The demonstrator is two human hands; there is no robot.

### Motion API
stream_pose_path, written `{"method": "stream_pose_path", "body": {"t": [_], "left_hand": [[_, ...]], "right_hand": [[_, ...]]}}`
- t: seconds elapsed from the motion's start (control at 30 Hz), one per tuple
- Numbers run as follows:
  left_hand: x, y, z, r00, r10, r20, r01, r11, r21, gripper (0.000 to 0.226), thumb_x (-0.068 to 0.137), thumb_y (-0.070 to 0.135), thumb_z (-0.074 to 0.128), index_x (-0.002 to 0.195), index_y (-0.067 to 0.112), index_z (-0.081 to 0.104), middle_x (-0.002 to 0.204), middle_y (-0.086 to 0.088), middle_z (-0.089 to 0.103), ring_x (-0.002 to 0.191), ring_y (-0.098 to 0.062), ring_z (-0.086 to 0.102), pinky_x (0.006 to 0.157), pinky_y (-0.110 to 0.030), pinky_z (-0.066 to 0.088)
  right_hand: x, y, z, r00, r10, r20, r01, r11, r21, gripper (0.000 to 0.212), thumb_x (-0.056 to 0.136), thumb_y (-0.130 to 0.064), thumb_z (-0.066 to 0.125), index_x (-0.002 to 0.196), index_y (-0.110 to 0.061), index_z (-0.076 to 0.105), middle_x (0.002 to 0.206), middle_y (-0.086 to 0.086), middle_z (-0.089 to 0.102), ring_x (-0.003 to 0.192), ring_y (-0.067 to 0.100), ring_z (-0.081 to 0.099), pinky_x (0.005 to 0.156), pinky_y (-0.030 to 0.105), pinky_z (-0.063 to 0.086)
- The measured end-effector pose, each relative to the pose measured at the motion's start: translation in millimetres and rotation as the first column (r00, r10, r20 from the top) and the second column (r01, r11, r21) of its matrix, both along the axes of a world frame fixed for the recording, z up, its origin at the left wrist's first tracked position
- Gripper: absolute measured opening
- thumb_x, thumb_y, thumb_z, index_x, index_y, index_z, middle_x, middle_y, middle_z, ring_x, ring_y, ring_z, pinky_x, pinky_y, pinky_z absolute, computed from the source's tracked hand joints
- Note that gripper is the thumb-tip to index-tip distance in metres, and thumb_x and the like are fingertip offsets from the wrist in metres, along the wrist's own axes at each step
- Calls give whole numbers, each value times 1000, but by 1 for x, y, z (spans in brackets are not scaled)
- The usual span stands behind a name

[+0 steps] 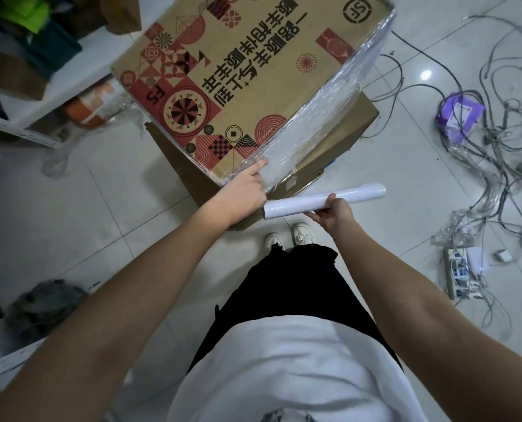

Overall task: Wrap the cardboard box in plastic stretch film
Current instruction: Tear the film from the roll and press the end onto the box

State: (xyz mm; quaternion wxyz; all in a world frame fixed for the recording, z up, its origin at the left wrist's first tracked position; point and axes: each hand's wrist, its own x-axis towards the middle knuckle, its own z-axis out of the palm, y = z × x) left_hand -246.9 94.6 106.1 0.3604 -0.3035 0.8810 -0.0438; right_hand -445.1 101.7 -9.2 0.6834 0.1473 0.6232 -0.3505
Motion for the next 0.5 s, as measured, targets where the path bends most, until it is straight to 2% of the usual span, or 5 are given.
{"method": "stream_pose_path", "body": {"t": [0.1, 0.27, 0.33, 0.43, 0.5], "left_hand": [[2, 2, -1, 1000, -2, -3, 2, 1000, -3, 28, 90, 7, 46, 98, 19, 70, 96, -1, 66, 98, -23, 56, 114, -47, -9], [-4, -8, -5, 999, 5, -40, -5, 1000, -7, 28, 87, 11, 48, 101, 21, 70, 101, 0, 66, 106, -23, 53, 115, -45, -7], [-7, -9, -7, 997, -53, -63, 52, 999, -16, 25, 87, 15, 51, 102, 22, 70, 109, -1, 64, 112, -24, 49, 115, -45, -4], [-7, -3, -11, 977, -174, -120, 163, 982, -99, 17, 83, 23, 58, 88, 28, 73, 102, 5, 65, 107, -19, 55, 115, -40, 19], [-4, -3, -15, 970, -203, -134, 191, 977, -91, 20, 88, 21, 51, 94, 25, 70, 102, 6, 65, 102, -18, 57, 106, -34, 35]], "right_hand": [[4, 3, 0, 997, -41, -60, 41, 999, 5, 40, 98, -13, 45, 135, 1, 36, 131, 25, 49, 116, 40, 52, 90, 58, 47], [25, 9, 8, 982, 72, -174, -83, 995, -57, 51, 101, -32, 38, 142, -11, 19, 127, 16, 45, 106, 35, 54, 64, 50, 53], [31, 8, 11, 981, 84, -175, -93, 995, -43, 53, 99, -35, 40, 143, -15, 16, 121, 15, 43, 101, 36, 53, 63, 48, 52], [37, 10, 15, 978, 116, -173, -129, 990, -65, 57, 93, -33, 51, 135, -13, 19, 115, 14, 46, 98, 33, 57, 63, 42, 55], [43, 14, 13, 967, 171, -191, -193, 975, -106, 67, 84, -25, 65, 130, -13, 18, 104, 9, 49, 90, 24, 59, 67, 39, 57]]}}
